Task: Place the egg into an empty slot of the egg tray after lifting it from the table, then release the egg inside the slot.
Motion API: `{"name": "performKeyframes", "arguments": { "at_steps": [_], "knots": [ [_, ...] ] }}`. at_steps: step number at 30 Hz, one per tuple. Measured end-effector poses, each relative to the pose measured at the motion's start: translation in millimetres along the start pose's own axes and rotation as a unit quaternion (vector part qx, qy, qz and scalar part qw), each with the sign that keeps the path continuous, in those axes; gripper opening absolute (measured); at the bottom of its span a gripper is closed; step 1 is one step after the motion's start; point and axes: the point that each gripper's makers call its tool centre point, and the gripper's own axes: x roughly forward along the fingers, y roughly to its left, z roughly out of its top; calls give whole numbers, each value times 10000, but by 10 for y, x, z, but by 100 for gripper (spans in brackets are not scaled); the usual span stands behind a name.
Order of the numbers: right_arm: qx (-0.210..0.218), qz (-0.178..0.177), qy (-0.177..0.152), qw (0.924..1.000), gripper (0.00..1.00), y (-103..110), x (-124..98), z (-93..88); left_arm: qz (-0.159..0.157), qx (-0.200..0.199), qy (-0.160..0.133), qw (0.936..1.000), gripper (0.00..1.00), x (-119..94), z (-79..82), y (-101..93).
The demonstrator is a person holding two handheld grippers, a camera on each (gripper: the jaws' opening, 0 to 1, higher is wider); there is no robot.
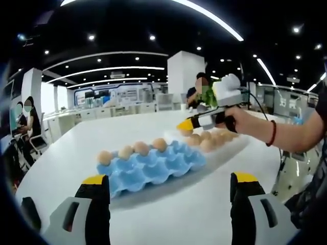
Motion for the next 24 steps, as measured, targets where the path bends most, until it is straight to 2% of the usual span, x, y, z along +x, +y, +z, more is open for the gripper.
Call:
{"name": "performKeyframes", "arguments": {
  "at_steps": [11,24],
  "knots": [
    [53,195,197,9996,28,126,164,-97,87,-54,4,9999,100,-55,-29,121],
    [-140,375,342,9986,28,207,306,-191,62,1,2,10000,99,-45,-17,132]
  ]
}}
